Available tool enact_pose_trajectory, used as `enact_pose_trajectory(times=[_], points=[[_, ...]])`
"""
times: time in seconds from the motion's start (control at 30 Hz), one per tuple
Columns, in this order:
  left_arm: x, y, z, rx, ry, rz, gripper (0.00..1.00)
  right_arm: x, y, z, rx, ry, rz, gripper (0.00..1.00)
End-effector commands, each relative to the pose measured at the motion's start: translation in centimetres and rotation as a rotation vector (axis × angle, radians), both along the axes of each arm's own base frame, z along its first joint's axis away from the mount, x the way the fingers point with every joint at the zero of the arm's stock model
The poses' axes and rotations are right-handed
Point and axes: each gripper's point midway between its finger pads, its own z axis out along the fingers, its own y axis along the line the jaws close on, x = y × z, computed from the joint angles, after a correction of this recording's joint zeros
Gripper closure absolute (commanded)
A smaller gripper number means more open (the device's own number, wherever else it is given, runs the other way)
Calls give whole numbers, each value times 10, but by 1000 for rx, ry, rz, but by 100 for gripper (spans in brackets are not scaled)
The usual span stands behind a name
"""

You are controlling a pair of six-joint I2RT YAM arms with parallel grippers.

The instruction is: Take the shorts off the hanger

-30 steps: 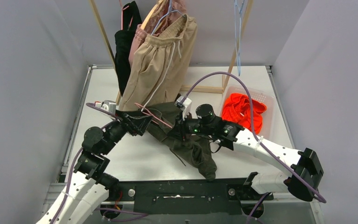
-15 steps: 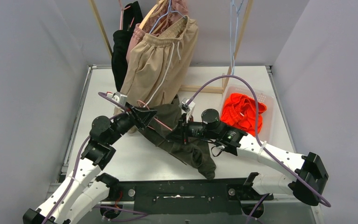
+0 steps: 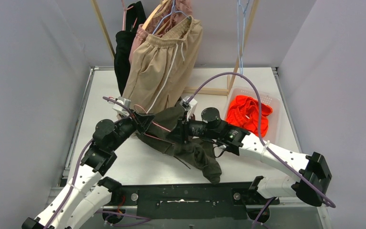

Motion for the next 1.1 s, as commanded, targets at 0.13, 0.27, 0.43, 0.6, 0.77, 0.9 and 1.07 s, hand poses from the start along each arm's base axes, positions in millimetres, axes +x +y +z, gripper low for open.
enact_pose_trajectory(times=[0.13, 0.27, 0.43, 0.6, 0.77, 0.9, 1.07], points=[[12, 43, 23, 102, 21, 236, 100, 56, -48, 40, -119, -53, -457, 17], [16, 62, 5, 170, 82, 331, 100, 37, -53, 47, -142, -95, -432, 13], [21, 73, -3, 236, 123, 387, 100, 9, -18, 40, -232, -142, -310, 17], [23, 71, -6, 269, 146, 376, 100, 4, 12, 27, -407, -228, -307, 21], [22, 72, -1, 257, 133, 383, 100, 9, 23, 14, -496, -229, -296, 36], [20, 71, -2, 250, 142, 374, 100, -7, 36, 14, -428, -214, -189, 50], [18, 74, -1, 246, 137, 386, 100, -9, 34, 8, -424, -211, -176, 91]])
